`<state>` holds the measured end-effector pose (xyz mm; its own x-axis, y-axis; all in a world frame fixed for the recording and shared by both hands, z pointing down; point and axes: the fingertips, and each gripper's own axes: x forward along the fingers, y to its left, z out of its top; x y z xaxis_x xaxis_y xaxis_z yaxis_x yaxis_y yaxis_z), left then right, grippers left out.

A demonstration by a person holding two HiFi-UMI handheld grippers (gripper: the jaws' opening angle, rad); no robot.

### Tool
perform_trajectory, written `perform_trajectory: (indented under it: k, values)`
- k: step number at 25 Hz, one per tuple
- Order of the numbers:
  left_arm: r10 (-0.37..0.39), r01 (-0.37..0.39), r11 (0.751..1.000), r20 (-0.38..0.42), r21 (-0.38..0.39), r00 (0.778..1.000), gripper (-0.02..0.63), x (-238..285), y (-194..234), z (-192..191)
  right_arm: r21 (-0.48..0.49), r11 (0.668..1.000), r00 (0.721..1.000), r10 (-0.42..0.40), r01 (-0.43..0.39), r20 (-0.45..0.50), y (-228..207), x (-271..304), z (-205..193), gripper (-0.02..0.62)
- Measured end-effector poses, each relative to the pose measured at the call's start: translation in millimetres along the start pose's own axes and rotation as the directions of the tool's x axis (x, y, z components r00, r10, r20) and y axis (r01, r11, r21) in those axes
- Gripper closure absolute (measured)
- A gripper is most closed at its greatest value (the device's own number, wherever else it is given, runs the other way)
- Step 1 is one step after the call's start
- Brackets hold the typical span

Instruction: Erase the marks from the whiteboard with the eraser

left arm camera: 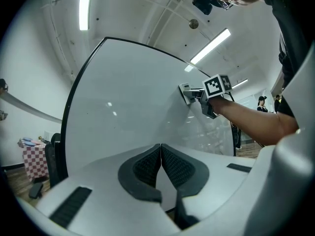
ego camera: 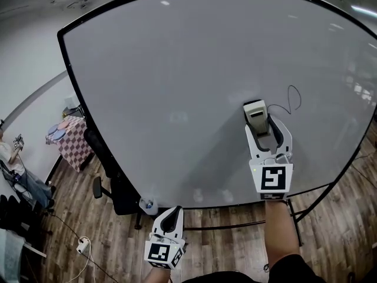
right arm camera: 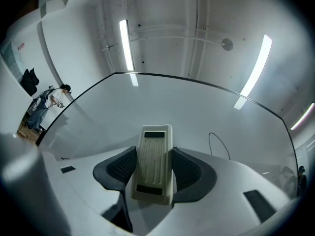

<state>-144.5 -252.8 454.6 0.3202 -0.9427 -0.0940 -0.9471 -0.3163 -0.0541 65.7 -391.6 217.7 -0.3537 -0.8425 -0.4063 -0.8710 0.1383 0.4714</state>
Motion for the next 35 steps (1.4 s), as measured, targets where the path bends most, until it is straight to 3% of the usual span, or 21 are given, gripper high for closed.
perform_trajectory:
  k: [12, 21, 35]
  values:
    - [-0.038, 0.038, 0.999, 0.0, -0.011, 0.999, 0.584, 21, -37, 2, -0.039, 0.994, 0.993, -0.108, 0.106, -0.051, -79, -13, -18, 0.344]
    - [-0.081, 0.081, 0.997, 0.017, -0.013, 0.997, 0.584, 26, -44, -1, -0.037, 0.985, 0.983, -0.174, 0.171, -0.066, -109, -21, -28, 0.342]
    - [-0.1, 0.1, 0.995, 0.014, -0.016, 0.995, 0.584, 32, -50, -5, -0.041, 0.981, 0.981, -0.189, 0.191, 0.044, -118, -31, 4, 0.345]
